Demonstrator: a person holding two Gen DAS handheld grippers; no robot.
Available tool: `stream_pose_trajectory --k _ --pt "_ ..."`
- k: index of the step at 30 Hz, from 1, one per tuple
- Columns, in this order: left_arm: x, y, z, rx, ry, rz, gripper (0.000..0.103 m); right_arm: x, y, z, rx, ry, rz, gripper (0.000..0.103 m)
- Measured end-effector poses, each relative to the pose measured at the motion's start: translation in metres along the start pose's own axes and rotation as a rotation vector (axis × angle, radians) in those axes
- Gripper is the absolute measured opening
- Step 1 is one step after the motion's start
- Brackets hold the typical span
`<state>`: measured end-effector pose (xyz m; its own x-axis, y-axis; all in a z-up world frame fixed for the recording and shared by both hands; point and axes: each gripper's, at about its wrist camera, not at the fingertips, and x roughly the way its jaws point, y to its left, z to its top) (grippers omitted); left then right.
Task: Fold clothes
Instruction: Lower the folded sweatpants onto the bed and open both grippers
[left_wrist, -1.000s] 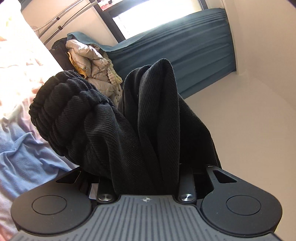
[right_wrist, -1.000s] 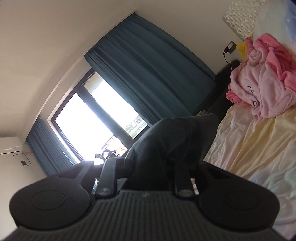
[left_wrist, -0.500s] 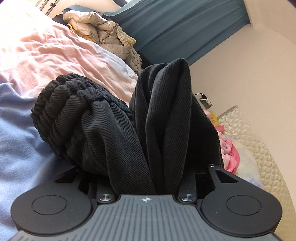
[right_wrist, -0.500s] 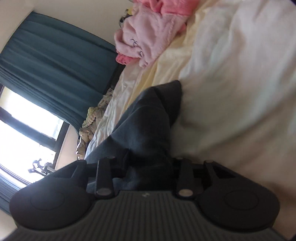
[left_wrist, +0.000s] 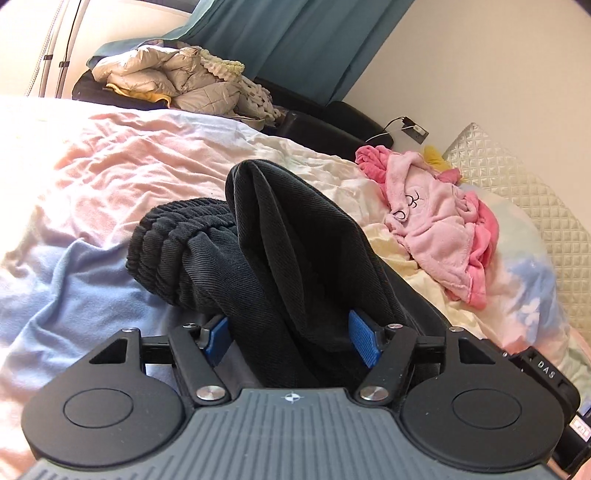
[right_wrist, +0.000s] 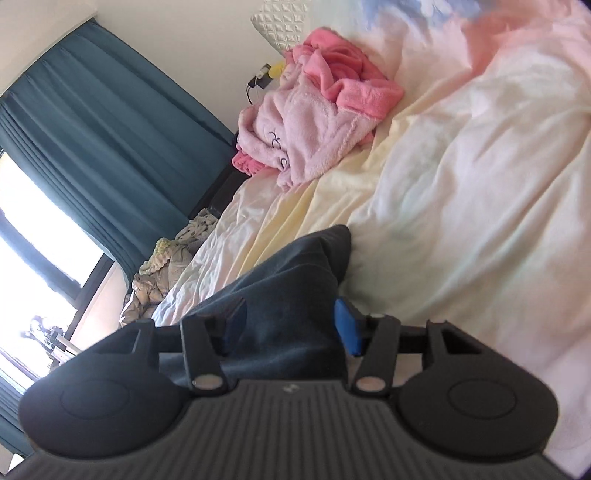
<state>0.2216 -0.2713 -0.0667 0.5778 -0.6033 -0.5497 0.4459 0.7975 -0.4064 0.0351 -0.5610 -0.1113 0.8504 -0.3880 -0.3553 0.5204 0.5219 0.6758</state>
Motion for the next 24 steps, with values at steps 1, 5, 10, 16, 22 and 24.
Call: stream_pose_trajectory --k 1,5,10,16,22,24 --pt "-0.016 -0.004 -0.001 0.037 -0.010 0.008 0.072 -0.012 0.010 0.002 -0.028 -0.031 0.007 0.055" --pt "-0.082 -0.002 0.006 0.161 -0.092 0.039 0.081 -0.056 0.060 0.009 -0.135 -0.101 0.142 0.055" --pt "-0.170 0.011 0.011 0.221 -0.170 0.113 0.082 -0.093 0.126 -0.005 -0.301 -0.026 0.301 0.056" --pt "-0.277 0.040 0.005 0.265 -0.272 0.307 0.088 -0.121 0.186 -0.049 -0.484 0.077 0.451 0.056" --pt "-0.351 0.066 -0.034 0.267 -0.321 0.448 0.094 -0.153 0.219 -0.091 -0.550 0.178 0.610 0.056" --pt "-0.361 0.073 -0.046 0.260 -0.329 0.469 0.095 -0.166 0.227 -0.104 -0.587 0.184 0.624 0.056"
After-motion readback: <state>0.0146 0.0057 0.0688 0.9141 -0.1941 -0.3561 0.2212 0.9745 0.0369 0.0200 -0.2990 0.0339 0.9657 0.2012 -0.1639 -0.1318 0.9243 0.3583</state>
